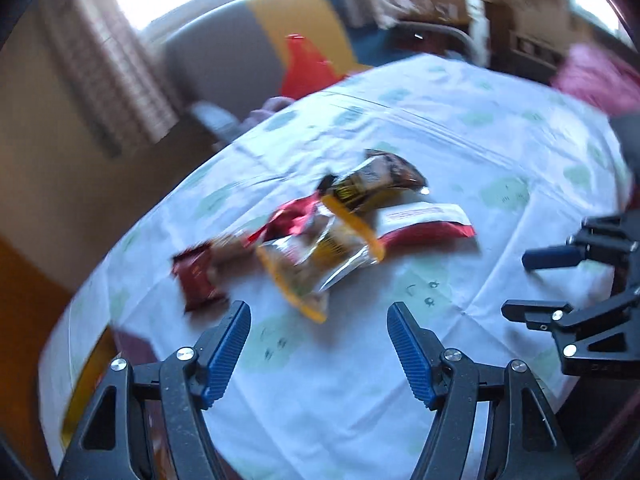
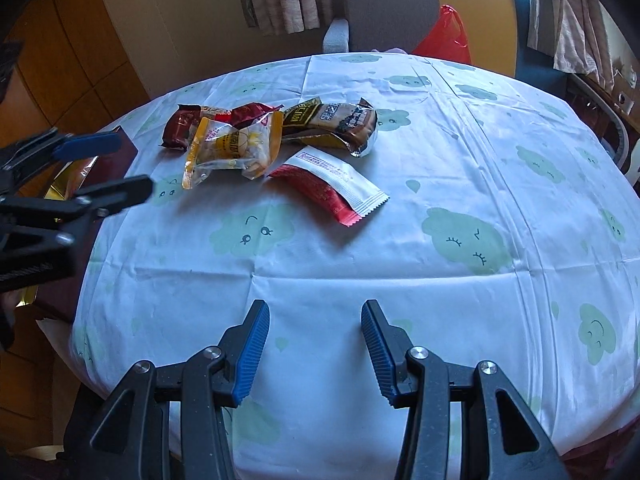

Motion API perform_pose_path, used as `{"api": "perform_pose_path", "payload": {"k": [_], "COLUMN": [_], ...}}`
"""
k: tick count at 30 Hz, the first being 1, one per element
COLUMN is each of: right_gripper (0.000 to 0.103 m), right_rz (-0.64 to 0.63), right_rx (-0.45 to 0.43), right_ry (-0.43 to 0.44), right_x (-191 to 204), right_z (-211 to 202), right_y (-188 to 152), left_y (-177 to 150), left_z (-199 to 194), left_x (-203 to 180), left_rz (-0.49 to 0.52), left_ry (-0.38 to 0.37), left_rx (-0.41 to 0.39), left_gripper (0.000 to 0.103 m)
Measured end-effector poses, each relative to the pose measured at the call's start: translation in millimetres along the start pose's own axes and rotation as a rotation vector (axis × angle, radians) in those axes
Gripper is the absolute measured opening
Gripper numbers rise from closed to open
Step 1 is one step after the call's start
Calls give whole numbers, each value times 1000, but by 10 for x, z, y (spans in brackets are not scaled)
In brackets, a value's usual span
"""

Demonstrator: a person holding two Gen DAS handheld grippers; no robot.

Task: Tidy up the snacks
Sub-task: 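Reach the left tool to the yellow bun bag and grasp it, then hold the yellow bun bag in the left tool while the right tool grasps the Rusk Kiss packet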

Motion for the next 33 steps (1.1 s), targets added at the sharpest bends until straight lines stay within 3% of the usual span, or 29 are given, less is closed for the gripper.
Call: {"api": "perform_pose_path", "payload": {"k": [4, 10, 11, 12, 16, 23, 28, 33], "right_gripper": [49, 49, 49, 49, 50, 50, 54, 57], "right_rz": [19, 44, 44, 44, 44, 42, 29, 8], "right_rx": [0, -3, -6, -10, -25, -37, -45, -57], "right_ry": [2, 22, 23, 23, 24, 24, 16, -14], "right_x": [-78, -161, -160, -157, -153, -155, -119, -75], "right_z": [5, 34, 39, 39, 51, 57, 49, 54], "right_y": [8, 29, 29, 25, 36, 36, 25, 18], "left_y": [177, 287, 315, 340, 379, -12, -479, -686], "left_z": [296, 700, 738, 757, 699, 279, -19, -88], "left_x": [-67, 60, 100, 137, 231, 102, -78, -76], "left_rz": [99, 83, 61, 36, -95, -288, -347, -404], "left_ry": [-40, -92, -99, -107, -152, -181, -136, -125], "left_rx": [35, 78, 75, 70, 36, -23, -62, -100], "left_gripper": [72, 70, 65, 54, 42, 41, 41, 41]}}
Point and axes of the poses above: each gripper's, at about its wrist camera, not at the fingertips, and z roughly the way its jaws point, x to its left, y to its top, the point moved 7 cm from there along z, roughly the way its jaws point, and after that the axes turned 11 degrees about -y, right-handed, at the moved point
